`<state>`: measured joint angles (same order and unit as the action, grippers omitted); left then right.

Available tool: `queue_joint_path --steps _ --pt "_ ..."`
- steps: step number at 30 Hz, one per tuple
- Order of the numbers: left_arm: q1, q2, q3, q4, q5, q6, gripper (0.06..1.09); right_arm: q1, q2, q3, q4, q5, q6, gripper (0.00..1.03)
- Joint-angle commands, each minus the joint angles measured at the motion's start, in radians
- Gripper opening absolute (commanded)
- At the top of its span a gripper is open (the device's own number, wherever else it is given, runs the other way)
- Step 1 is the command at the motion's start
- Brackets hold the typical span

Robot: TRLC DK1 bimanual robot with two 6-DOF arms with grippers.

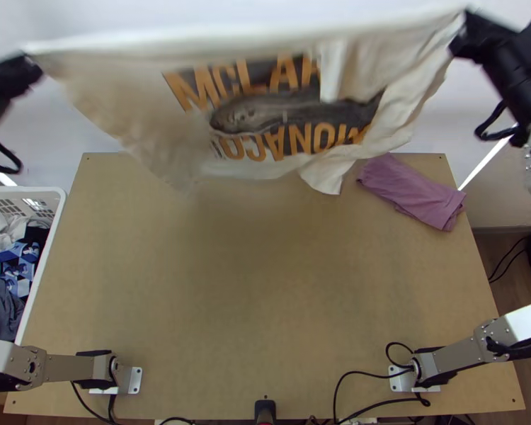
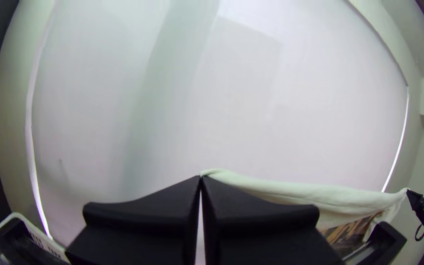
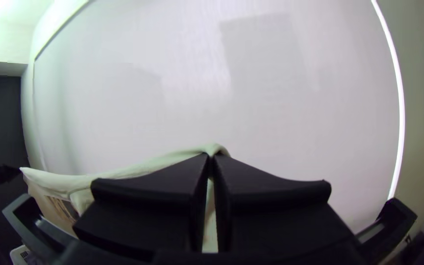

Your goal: Fold the t-shirt

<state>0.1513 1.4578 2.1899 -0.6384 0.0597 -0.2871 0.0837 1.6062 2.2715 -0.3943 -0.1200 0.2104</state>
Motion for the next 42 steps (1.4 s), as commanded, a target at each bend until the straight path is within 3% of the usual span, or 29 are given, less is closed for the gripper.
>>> queue_joint_path --steps 1,9,16,24,29,36,39,42 --pt "0.047 -0.005 0.05 0.08 -0.084 -0.023 0.1 -0.032 -0.019 0.033 0.124 0.039 -0.042 0.03" --pt "0.077 -0.126 0.037 0.098 -0.12 -0.049 0.1 -0.035 -0.25 -0.015 0.11 0.037 -0.037 0.03" --pt "0.09 -0.355 -0.002 0.068 -0.121 -0.067 0.1 -0.016 -0.554 -0.067 -0.121 -0.001 -0.036 0.03" --pt "0.09 -0.582 -0.041 -0.026 -0.104 -0.083 0.1 0.129 -0.741 -0.059 -0.419 0.006 -0.032 0.03" --pt "0.097 -0.689 -0.228 -0.038 -0.08 -0.086 0.1 0.238 -0.786 -0.133 -0.525 0.086 -0.023 0.03" --pt "0.088 -0.803 -0.65 0.0 -0.08 -0.098 0.1 0.32 -0.87 -0.5 -0.508 0.158 0.046 0.03" --pt "0.088 -0.847 -0.848 0.045 -0.072 -0.096 0.1 0.31 -0.917 -0.707 -0.48 0.154 0.138 0.03" --pt "0.087 -0.87 -1.047 0.083 -0.041 -0.098 0.1 0.294 -0.979 -0.929 -0.411 0.066 0.193 0.03"
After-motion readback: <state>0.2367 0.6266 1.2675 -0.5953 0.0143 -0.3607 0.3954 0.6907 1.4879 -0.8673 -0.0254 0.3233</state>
